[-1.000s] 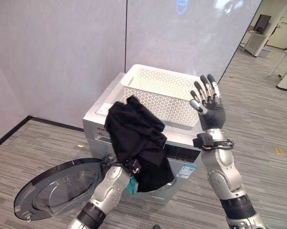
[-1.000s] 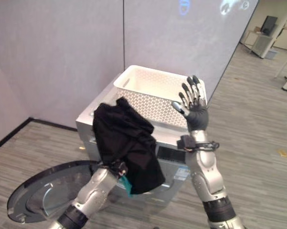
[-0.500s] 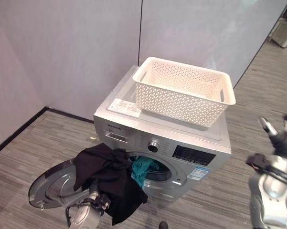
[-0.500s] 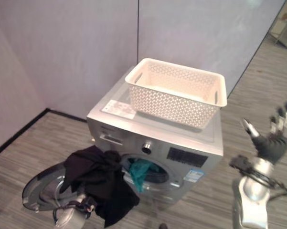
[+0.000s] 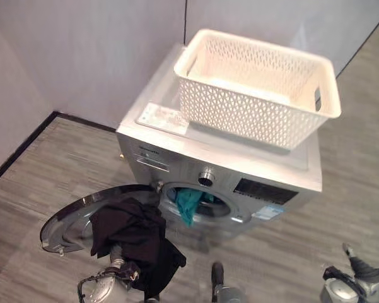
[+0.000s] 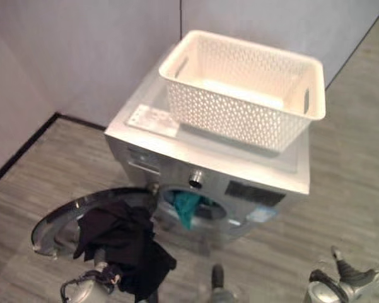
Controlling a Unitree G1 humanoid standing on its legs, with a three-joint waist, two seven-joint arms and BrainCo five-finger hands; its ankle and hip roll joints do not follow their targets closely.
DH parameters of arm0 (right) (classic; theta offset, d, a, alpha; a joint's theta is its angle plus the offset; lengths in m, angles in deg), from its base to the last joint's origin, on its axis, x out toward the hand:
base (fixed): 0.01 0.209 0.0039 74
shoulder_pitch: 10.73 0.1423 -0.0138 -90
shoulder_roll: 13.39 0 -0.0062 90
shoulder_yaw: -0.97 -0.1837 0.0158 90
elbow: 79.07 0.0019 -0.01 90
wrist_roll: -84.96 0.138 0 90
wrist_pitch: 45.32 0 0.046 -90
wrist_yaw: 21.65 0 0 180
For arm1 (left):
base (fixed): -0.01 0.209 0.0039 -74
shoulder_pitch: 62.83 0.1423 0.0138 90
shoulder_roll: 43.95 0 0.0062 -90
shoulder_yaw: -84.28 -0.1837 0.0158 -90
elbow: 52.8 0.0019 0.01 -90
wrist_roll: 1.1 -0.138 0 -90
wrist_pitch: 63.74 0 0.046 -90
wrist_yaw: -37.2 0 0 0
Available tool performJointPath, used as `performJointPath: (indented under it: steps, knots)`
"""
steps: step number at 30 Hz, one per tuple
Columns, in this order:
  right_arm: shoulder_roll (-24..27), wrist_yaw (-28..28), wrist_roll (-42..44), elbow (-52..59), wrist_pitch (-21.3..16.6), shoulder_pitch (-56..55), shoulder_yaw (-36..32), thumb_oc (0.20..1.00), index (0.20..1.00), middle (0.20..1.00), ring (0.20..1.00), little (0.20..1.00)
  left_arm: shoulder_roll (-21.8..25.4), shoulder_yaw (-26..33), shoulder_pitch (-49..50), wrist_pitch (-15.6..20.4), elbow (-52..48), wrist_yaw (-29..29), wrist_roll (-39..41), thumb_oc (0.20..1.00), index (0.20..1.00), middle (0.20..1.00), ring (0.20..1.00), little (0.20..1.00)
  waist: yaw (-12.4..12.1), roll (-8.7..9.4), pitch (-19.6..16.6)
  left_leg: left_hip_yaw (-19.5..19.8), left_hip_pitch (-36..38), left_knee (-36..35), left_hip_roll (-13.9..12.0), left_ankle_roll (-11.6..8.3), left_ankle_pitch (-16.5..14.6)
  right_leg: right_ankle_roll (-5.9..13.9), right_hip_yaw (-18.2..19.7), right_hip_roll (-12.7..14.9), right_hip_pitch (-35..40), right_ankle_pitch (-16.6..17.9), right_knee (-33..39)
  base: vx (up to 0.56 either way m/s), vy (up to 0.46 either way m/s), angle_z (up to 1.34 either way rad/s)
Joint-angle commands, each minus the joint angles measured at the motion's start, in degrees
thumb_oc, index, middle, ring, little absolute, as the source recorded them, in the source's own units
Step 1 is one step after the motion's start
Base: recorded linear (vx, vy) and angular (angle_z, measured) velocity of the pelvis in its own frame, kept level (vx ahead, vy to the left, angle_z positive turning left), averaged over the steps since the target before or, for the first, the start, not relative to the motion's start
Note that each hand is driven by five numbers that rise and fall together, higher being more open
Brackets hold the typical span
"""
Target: Grab the laundry basket,head to the washer,open it,put in the laundry and shut it.
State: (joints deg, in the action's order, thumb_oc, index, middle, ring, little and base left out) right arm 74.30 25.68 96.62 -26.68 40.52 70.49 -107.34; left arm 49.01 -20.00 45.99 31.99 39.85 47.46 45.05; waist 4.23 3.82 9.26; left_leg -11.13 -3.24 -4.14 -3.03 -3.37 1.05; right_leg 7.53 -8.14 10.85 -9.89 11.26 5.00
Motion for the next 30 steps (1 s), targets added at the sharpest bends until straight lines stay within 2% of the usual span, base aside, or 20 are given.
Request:
performJointPath:
  steps: [1, 4, 6, 7, 9, 10, 16, 22, 27, 30]
  knots:
    - [0.1, -1.1, 7.6, -1.3, -2.6, 4.7, 0.2, 1.0, 1.0, 1.0, 1.0, 1.0, 0.9, -0.4, -3.8, 5.2, -4.0, 0.3, -1.3, 0.2, 0.2, 0.2, 0.2, 0.2, 0.7, -1.6, 5.0, -0.2, -3.6, 2.6, 1.8, 4.5, -5.3, 2.17, -3.6, 4.1, 0.8, -5.7, -3.3, -0.15, -0.002, -0.11]
    - [-1.9, -3.1, 10.3, -5.6, -2.4, 6.3, 4.3, 1.0, 1.0, 1.0, 1.0, 1.0, 0.6, -1.6, -5.8, 5.6, -2.4, 0.9, -1.7, 0.2, 0.2, 0.2, 0.2, 0.2, 0.5, -1.68, 6.3, -0.2, -6.3, 3.7, 2.0, 4.38, -5.1, 1.97, -3.7, 4.3, -1.1, -5.3, -3.4, -0.09, -0.001, 0.02]
    - [-5.5, -6.5, 10.8, -8.9, -1.4, 7.8, 12.6, 1.0, 1.0, 1.0, 1.0, 1.0, -0.9, -4.4, -10.3, 6.9, 2.3, 2.7, -2.2, 0.2, 0.2, 0.2, 0.2, 0.2, 0.3, -1.61, 8.1, -0.7, -9.4, 4.7, 2.0, 4.06, -4.4, 1.79, -3.9, 4.6, -3.8, -4.5, -3.6, -0.1, -0.014, -0.04]
    - [-5.5, -6.5, 10.8, -8.9, -1.4, 7.8, 12.6, 1.0, 1.0, 1.0, 1.0, 1.0, -0.9, -4.4, -10.3, 6.9, 2.3, 2.7, -2.2, 0.2, 0.2, 0.2, 0.2, 0.2, 0.3, -1.61, 8.1, -0.7, -9.5, 4.7, 2.0, 4.06, -4.4, 1.79, -3.9, 4.6, -3.8, -4.5, -3.6, -0.11, -0.008, 0.03]
    - [-6.7, -9.5, 13.3, -10.7, -1.7, 10.9, 18.0, 1.0, 1.0, 1.0, 1.0, 1.0, -1.6, -6.7, -14.7, 7.2, 5.8, 3.1, -3.6, 0.2, 0.2, 0.2, 0.2, 0.2, 0.1, -1.64, 9.6, -1.1, -11.9, 5.2, 2.1, 3.87, -4.0, 1.68, -3.6, 4.9, -6.0, -4.0, -3.7, -0.06, -0.01, 0.04]
    - [-7.5, -11.1, 15.8, -11.2, -2.3, 13.1, 21.2, 1.0, 1.0, 1.0, 1.0, 1.0, -2.5, -8.2, -18.3, 7.4, 8.6, 3.8, -4.7, 0.2, 0.2, 0.2, 0.2, 0.2, -0.2, -1.99, 10.3, -0.7, -13.0, 5.2, 2.0, 3.33, -5.1, 2.13, -3.2, 4.9, -7.2, -4.5, -3.7, 0.0, 0.0, 0.0]
    - [-8.0, -10.8, 17.6, -12.0, -3.2, 18.4, 24.9, 1.0, 1.0, 1.0, 1.0, 1.0, -6.6, -10.2, -27.0, 8.1, 14.1, 5.4, -4.3, 0.2, 0.2, 0.2, 0.2, 0.2, 0.2, -2.47, 12.3, -1.2, -17.5, 6.4, 2.5, 2.85, -4.5, 2.01, -3.1, 5.5, -11.3, -3.8, -4.2, -0.04, -0.022, 0.0]
    - [-7.4, -8.7, 17.5, -11.3, -4.6, 21.6, 24.9, 1.0, 1.0, 1.0, 1.0, 1.0, -10.7, -10.7, -35.9, 9.2, 19.3, 7.3, -3.0, 0.2, 0.2, 0.2, 0.2, 0.2, 1.3, -3.2, 14.1, -1.7, -22.0, 6.5, 3.0, 2.71, -4.1, 2.2, -2.8, 5.3, -16.5, -2.9, -4.7, -0.01, -0.007, -0.01]
    - [-7.4, -7.7, 17.6, -9.3, -5.8, 22.4, 25.6, 1.0, 1.0, 1.0, 1.0, 1.0, -12.7, -9.7, -41.1, 9.8, 23.7, 8.9, -2.1, 0.2, 0.2, 0.2, 0.2, 0.2, 2.2, -3.02, 15.0, -2.1, -24.7, 6.6, 2.9, 2.48, -3.8, 2.2, -2.8, 5.1, -19.6, -2.6, -4.8, -0.01, -0.035, -0.01]
    - [-7.7, -7.3, 18.4, -7.8, -7.8, 22.8, 26.6, 1.0, 1.0, 1.0, 1.0, 1.0, -14.5, -8.4, -46.7, 10.7, 29.2, 10.8, -1.5, 0.2, 0.2, 0.2, 0.2, 0.2, 3.1, -2.44, 15.7, -2.5, -28.0, 7.2, 2.3, 2.2, -3.7, 2.05, -2.4, 4.6, -23.3, -2.3, -5.1, -0.01, -0.045, -0.02]
